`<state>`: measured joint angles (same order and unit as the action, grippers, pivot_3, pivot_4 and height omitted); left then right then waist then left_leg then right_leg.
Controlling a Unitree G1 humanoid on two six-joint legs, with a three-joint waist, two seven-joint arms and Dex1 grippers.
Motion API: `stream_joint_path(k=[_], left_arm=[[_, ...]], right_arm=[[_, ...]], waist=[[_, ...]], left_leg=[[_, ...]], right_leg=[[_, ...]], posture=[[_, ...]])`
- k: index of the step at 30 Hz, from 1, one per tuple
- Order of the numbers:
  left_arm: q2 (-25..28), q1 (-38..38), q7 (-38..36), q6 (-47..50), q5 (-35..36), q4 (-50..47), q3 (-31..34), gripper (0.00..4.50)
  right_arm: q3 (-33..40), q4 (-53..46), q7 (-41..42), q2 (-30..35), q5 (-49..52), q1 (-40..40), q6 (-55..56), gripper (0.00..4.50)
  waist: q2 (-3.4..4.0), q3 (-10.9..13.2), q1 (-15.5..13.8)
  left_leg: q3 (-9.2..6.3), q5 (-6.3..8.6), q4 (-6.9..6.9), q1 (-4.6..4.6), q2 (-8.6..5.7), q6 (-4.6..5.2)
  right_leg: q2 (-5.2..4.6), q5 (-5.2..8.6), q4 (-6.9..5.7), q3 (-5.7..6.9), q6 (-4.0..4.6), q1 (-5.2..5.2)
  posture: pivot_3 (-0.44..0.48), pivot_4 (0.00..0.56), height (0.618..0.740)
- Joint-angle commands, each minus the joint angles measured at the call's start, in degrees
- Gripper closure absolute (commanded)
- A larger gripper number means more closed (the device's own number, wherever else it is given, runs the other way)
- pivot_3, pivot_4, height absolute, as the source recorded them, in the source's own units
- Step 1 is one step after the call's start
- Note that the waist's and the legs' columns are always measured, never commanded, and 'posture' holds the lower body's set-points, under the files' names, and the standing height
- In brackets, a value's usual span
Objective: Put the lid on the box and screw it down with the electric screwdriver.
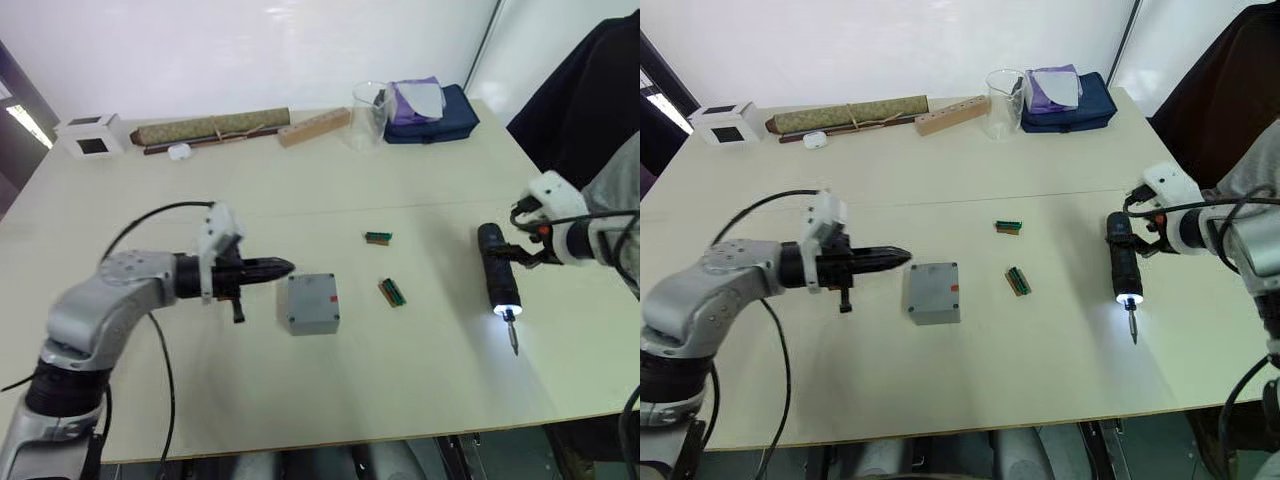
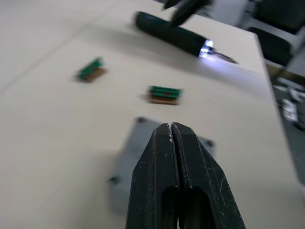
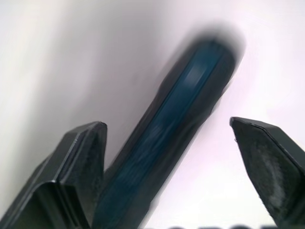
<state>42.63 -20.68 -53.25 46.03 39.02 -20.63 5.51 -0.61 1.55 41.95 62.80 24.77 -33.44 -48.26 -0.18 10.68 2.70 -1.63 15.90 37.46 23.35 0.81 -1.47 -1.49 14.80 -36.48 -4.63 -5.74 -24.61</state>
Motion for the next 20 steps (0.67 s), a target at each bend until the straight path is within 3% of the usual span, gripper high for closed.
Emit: stream_joint_path(k=[1,4,11,14,20], left_arm=[[2.0,4.8,0.6,0.7,2.1,-2.9,5.2,4.50],[5.6,13.2,-1.1,2.0,2.9,-5.8,8.2,4.50],[9.0,29.2,-2.5,3.6,4.1,-10.8,11.2,4.50],[8.9,32.5,-2.4,3.0,3.9,-12.2,10.2,4.50],[7.0,32.7,-0.3,3.9,6.1,-13.4,8.9,4.50]], right_arm=[[13.9,-13.8,0.0,-7.4,7.6,7.3,6.4,0.02],[20.0,-26.4,0.6,-12.9,15.4,19.5,2.5,0.02],[23.2,-40.1,5.4,-12.8,24.9,42.8,-4.9,0.02],[22.7,-41.4,5.9,-12.1,26.4,45.9,-6.3,0.02],[20.7,-40.3,6.1,-11.7,24.3,47.1,-4.6,0.02]], waist=[[-0.03,0.0,-0.2],[-0.12,0.0,-0.8],[-0.22,0.0,-1.7],[-0.40,0.1,-1.6],[-0.41,0.1,-1.7]], left_leg=[[-0.04,0.00,-0.04,0.01,0.01,-0.01],[-0.20,-0.03,-0.05,0.03,0.05,-0.05],[-0.06,-0.03,0.65,-0.08,0.03,-0.07],[0.02,-0.04,0.64,-0.99,0.15,-0.14],[0.02,-0.04,0.56,-0.95,0.18,-0.14]], right_leg=[[0.01,0.00,0.00,0.02,0.00,0.01],[0.01,0.01,-0.06,0.07,0.02,0.05],[-0.22,0.01,0.00,0.04,0.16,0.54],[-0.14,-0.15,0.22,0.02,0.20,1.37],[-0.15,-0.08,0.26,0.02,0.07,1.30]], posture=[[0.000,0.150,0.740],[0.000,0.150,0.740],[0.000,0.150,0.740],[0.000,0.150,0.740],[0.000,0.150,0.740]])
